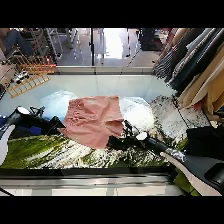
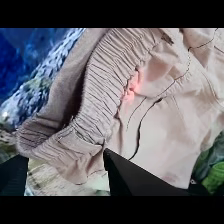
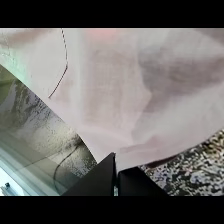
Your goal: Fold the clothes and pants, and hang the long-sleeved shirts on hangers.
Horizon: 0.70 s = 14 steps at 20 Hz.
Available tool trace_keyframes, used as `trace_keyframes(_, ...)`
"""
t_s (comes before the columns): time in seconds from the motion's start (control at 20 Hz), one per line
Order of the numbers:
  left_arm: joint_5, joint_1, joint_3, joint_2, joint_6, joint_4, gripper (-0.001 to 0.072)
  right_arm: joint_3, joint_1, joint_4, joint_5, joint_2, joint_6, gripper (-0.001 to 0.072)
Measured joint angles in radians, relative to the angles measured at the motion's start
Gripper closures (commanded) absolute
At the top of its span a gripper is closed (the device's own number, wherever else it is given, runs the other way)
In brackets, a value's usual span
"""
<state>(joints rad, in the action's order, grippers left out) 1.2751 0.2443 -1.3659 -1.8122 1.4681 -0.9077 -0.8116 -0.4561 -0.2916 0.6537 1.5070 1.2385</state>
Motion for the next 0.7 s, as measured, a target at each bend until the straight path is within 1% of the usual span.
trace_keyframes(0.05,-0.002,0.0,0.0,-0.001,0.007,-0.002,0.031,0.0,0.0,0.0,0.0,0.0,0.0,0.0699)
trace_keyframes(0.1,-0.01,0.0,0.001,-0.002,0.018,-0.01,0.0556,0.0,0.0,0.0,-0.006,0.0,0.0,0.0699)
trace_keyframes(0.15,-0.027,-0.002,0.002,-0.005,0.024,-0.023,0.0697,0.0,0.0,0.0,-0.007,0.0,0.0,0.0699)
trace_keyframes(0.3,-0.079,-0.012,0.002,-0.006,0.033,-0.022,0.0699,0.0,0.0,-0.003,-0.006,-0.01,-0.018,0.0703)
trace_keyframes(0.35,-0.082,-0.014,0.002,-0.005,0.023,-0.02,0.0699,0.0,0.0,-0.013,-0.002,-0.023,-0.031,0.0703)
trace_keyframes(0.4,-0.079,-0.016,0.002,0.001,-0.005,-0.016,0.0699,0.0,0.0,-0.037,0.005,-0.046,-0.043,0.0704)
trace_keyframes(0.55,0.002,-0.018,0.003,0.069,-0.142,0.033,0.07,-0.005,0.006,-0.188,0.036,-0.177,-0.061,0.0704)
trace_keyframes(0.7,0.115,-0.021,-0.002,0.232,-0.292,0.183,0.07,-0.058,0.032,-0.359,0.126,-0.393,-0.059,0.0704)
